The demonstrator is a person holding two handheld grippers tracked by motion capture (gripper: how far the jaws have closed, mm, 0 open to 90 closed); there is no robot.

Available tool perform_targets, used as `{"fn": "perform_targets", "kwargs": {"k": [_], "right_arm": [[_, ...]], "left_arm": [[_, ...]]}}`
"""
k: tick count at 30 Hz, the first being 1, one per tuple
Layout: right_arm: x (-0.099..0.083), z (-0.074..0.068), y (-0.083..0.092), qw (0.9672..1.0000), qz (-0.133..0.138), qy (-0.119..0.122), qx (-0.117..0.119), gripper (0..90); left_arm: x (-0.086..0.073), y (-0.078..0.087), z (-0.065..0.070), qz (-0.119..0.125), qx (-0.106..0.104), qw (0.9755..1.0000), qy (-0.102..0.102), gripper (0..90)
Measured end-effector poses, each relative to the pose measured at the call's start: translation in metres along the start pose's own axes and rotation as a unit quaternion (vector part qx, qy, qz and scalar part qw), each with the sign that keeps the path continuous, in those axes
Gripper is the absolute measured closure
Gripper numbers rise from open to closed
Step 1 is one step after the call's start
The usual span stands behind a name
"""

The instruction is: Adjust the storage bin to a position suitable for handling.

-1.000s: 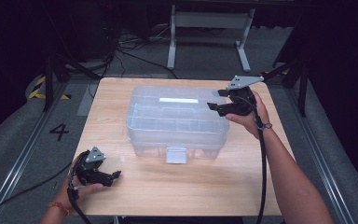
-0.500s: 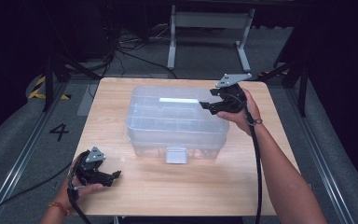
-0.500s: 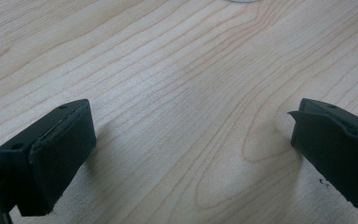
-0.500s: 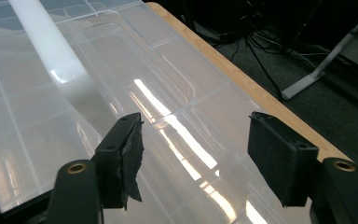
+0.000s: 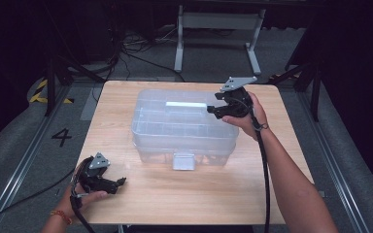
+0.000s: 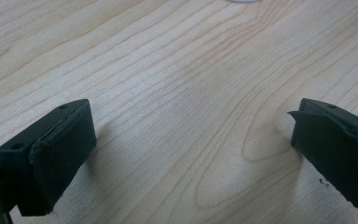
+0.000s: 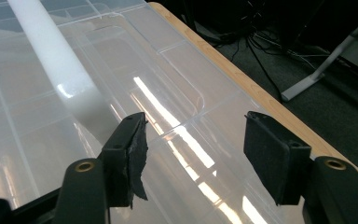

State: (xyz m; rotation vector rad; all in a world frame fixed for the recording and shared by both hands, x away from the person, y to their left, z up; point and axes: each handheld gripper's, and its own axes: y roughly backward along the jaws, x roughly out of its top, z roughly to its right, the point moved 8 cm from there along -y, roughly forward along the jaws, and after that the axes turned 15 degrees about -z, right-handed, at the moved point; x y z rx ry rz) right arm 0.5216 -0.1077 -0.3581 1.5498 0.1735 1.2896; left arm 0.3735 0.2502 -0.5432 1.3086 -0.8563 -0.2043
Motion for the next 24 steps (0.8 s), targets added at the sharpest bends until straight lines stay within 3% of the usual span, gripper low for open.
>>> {"fn": "perform_targets", "kwargs": {"k": [10,13,17,23,24], "right_arm": [[-0.01,-0.009,0.011,0.9998,0.001,0.021,0.008,40.0],[-0.008,-0.011,0.013,0.9993,-0.003,0.036,-0.007,41.7],[-0.009,-0.017,0.014,0.9986,-0.006,0.05,0.014,41.1],[-0.002,-0.026,0.012,0.9981,-0.003,0.059,0.018,42.0],[0.003,-0.03,0.009,0.9978,-0.005,0.063,0.018,46.1]], "left_arm": [[0.0,0.0,0.0,0.0,0.0,1.0,-0.003,0.3],[0.0,0.0,0.0,0.0,0.0,1.0,-0.003,0.3],[0.0,0.0,0.0,0.0,0.0,1.0,-0.003,0.3],[0.0,0.0,0.0,0.0,0.001,1.0,-0.002,0.3],[0.0,0.0,0.0,0.0,0.001,1.0,-0.002,0.4]]}}
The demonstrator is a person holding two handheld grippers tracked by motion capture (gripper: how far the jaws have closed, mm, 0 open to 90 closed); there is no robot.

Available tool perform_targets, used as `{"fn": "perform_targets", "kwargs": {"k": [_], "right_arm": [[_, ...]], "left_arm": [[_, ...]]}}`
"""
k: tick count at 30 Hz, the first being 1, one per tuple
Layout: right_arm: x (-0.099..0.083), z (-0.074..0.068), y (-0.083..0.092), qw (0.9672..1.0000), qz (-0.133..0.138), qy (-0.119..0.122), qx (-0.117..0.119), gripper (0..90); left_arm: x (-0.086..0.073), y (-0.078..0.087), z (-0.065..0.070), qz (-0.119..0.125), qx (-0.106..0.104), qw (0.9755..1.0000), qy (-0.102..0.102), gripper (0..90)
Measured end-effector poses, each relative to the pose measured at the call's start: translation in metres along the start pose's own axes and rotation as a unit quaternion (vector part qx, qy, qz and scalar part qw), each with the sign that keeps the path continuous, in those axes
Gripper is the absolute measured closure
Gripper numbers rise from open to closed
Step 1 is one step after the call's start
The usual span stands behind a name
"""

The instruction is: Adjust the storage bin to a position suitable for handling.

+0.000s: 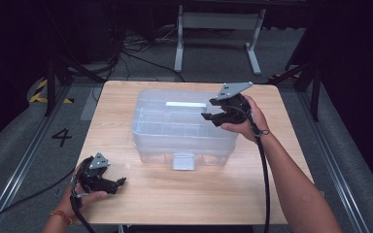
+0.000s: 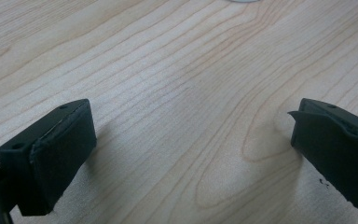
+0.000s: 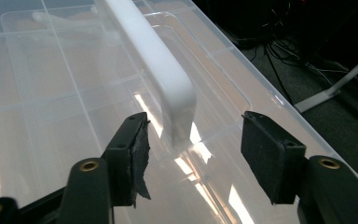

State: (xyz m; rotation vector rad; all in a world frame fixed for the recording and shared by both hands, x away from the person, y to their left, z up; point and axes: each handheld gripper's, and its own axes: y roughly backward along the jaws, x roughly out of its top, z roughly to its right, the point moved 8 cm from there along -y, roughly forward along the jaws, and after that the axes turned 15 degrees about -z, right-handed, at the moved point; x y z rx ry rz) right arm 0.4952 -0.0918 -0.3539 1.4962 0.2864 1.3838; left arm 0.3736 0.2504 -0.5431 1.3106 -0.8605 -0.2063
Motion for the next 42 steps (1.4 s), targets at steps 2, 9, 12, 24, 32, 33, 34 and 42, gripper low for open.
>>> {"fn": "perform_targets", "kwargs": {"k": [2,9,12,24,32,33,34,42], "right_arm": [[0.004,-0.003,-0.001,0.9999,0.002,0.009,0.01,53.3],[0.01,-0.002,-0.002,0.9998,0.008,0.001,0.018,68.5],[0.011,-0.003,-0.004,0.9997,0.008,0.003,0.023,74.4],[0.019,0.002,-0.001,0.9993,-0.003,-0.004,0.036,75.3],[0.024,0.01,0.001,0.9989,-0.015,-0.009,0.043,75.3],[0.024,0.01,0.001,0.9989,-0.015,-0.009,0.043,75.3],[0.025,0.01,0.001,0.9989,-0.016,-0.008,0.044,75.2],[0.029,0.017,0.002,0.9983,-0.016,-0.017,0.053,74.9]], "left_arm": [[0.0,0.0,0.0,0.0,0.0,1.0,0.0,0.4],[0.0,0.0,0.0,0.0,0.001,1.0,0.0,0.5],[0.0,0.0,0.0,0.0,0.001,1.0,0.0,0.5],[0.003,0.009,0.001,0.016,0.015,0.9998,0.003,33.3],[0.037,0.042,0.008,0.09,0.03,0.9955,-0.007,43.1],[0.037,0.042,0.008,0.09,0.03,0.9955,-0.007,44.8],[0.045,0.049,0.01,0.105,0.036,0.9937,-0.015,44.8],[0.081,0.07,0.03,0.136,0.039,0.9882,-0.057,60.3]]}}
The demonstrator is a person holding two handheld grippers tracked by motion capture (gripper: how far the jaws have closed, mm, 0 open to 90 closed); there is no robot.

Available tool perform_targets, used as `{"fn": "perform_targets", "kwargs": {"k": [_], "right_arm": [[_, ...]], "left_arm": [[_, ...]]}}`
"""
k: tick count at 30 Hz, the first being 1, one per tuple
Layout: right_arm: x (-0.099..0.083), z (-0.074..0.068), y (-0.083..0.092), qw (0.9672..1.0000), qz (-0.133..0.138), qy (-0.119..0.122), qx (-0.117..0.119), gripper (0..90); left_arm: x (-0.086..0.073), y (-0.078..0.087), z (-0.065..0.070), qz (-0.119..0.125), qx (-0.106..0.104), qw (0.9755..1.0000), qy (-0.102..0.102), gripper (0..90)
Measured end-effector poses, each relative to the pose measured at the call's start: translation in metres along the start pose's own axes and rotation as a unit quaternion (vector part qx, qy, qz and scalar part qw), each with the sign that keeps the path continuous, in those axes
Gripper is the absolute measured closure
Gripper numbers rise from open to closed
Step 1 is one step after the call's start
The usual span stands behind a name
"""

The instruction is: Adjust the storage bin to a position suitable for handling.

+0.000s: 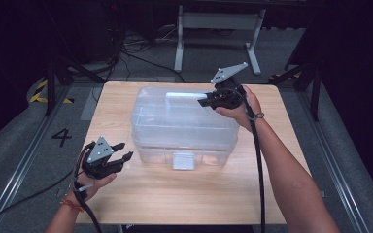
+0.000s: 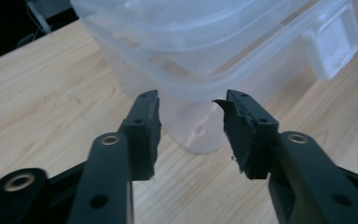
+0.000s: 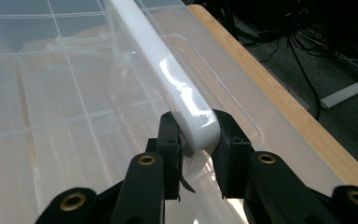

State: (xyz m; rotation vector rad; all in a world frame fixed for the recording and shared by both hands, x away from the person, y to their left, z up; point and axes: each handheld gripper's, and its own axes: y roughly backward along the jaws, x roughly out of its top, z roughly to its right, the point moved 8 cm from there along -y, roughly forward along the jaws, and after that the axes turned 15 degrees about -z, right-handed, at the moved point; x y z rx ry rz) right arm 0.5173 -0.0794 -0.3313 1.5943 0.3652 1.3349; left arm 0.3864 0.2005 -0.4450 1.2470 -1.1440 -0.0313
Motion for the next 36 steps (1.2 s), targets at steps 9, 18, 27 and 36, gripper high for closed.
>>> {"fn": "perform_targets", "kwargs": {"k": [9,18,27,36], "right_arm": [[0.004,0.005,0.004,1.0,-0.002,-0.002,-0.001,74.1],[0.004,0.005,0.006,0.9999,0.002,0.002,-0.01,72.9],[-0.009,0.008,0.028,0.9984,0.045,-0.012,-0.031,63.8],[-0.049,0.006,0.055,0.9966,0.063,-0.024,-0.048,51.4]], "left_arm": [[0.019,-0.007,0.004,0.003,-0.022,0.9998,0.0,78.3],[0.025,-0.007,0.001,0.016,-0.015,0.9997,0.005,88.8],[0.026,-0.005,0.0,0.017,-0.014,0.9998,0.003,89.5],[0.03,0.0,0.0,0.021,-0.009,0.9997,-0.008,89.7]]}}
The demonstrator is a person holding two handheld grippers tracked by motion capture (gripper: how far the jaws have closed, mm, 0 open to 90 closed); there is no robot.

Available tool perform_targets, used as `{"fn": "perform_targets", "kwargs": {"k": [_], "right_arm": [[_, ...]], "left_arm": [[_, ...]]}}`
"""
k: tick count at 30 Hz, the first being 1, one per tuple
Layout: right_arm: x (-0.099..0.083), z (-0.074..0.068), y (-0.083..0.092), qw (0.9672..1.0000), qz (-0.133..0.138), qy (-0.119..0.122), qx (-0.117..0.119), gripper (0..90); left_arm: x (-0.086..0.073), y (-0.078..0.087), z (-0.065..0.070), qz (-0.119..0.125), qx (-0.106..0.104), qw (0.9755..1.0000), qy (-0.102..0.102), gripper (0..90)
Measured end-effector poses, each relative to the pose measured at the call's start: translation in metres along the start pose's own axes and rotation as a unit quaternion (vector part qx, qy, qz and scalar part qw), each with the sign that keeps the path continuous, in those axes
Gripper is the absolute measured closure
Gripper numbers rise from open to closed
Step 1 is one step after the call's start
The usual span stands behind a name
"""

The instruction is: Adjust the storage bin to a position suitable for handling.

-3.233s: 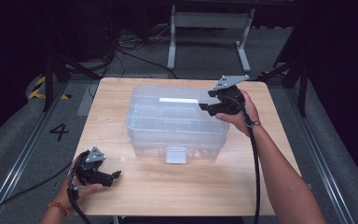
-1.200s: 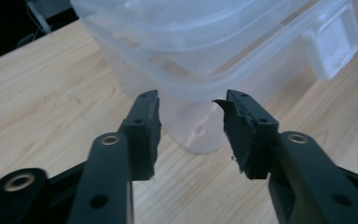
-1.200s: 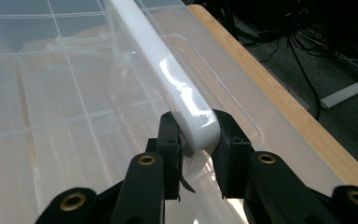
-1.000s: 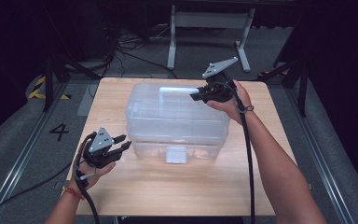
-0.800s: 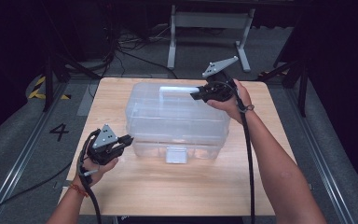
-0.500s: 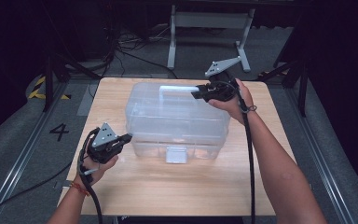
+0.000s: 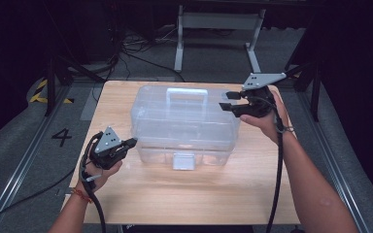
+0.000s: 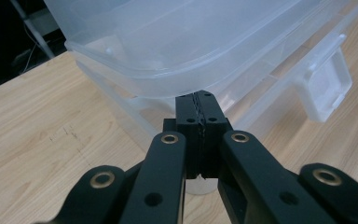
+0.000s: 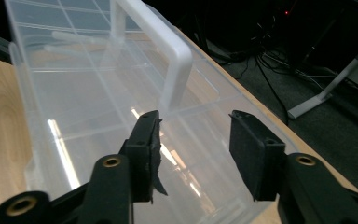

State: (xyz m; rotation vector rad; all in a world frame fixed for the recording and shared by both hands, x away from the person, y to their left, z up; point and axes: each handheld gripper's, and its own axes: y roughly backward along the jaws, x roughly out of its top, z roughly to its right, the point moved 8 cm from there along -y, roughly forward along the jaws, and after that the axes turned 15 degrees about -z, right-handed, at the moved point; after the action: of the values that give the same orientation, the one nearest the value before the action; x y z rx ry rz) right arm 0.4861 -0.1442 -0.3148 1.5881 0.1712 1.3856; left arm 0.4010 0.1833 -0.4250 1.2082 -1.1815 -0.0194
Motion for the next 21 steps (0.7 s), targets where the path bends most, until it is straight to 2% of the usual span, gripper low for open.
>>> {"fn": "perform_targets", "kwargs": {"k": [3,4,5,6,10,12,14,16,21], "right_arm": [[-0.016,-0.003,0.01,0.9997,0.002,0.002,-0.023,47.4],[-0.016,-0.003,0.01,0.9997,0.002,0.002,-0.023,47.4],[-0.025,-0.006,0.015,0.9994,0.006,0.005,-0.032,46.4],[-0.025,-0.006,0.015,0.9994,0.006,0.005,-0.032,46.4],[-0.039,-0.01,0.034,0.9988,0.033,-0.007,-0.036,44.2],[-0.047,-0.011,0.037,0.9988,0.034,-0.011,-0.033,43.4],[-0.057,-0.012,0.036,0.999,0.024,-0.009,-0.038,42.7],[-0.068,-0.013,0.032,0.9991,0.017,-0.015,-0.035,41.9],[-0.088,-0.019,0.019,0.9994,0.012,-0.022,-0.026,40.0]], "left_arm": [[0.002,0.001,0.001,-0.001,0.0,1.0,-0.001,89.8],[0.002,0.002,0.001,0.0,0.002,1.0,-0.001,89.8],[0.003,0.003,0.0,-0.003,0.005,0.9999,-0.008,89.8],[0.003,0.003,0.0,-0.003,0.005,0.9999,-0.008,89.8],[0.004,0.002,0.0,-0.003,0.008,0.9999,-0.008,89.8],[0.005,0.003,-0.001,-0.002,0.008,0.9999,-0.008,89.8],[0.008,0.004,0.0,0.004,0.007,1.0,-0.003,89.8],[0.01,0.005,-0.001,0.003,0.01,0.9999,-0.009,89.8],[0.016,0.007,-0.002,0.003,0.01,0.9999,-0.009,89.8]]}}
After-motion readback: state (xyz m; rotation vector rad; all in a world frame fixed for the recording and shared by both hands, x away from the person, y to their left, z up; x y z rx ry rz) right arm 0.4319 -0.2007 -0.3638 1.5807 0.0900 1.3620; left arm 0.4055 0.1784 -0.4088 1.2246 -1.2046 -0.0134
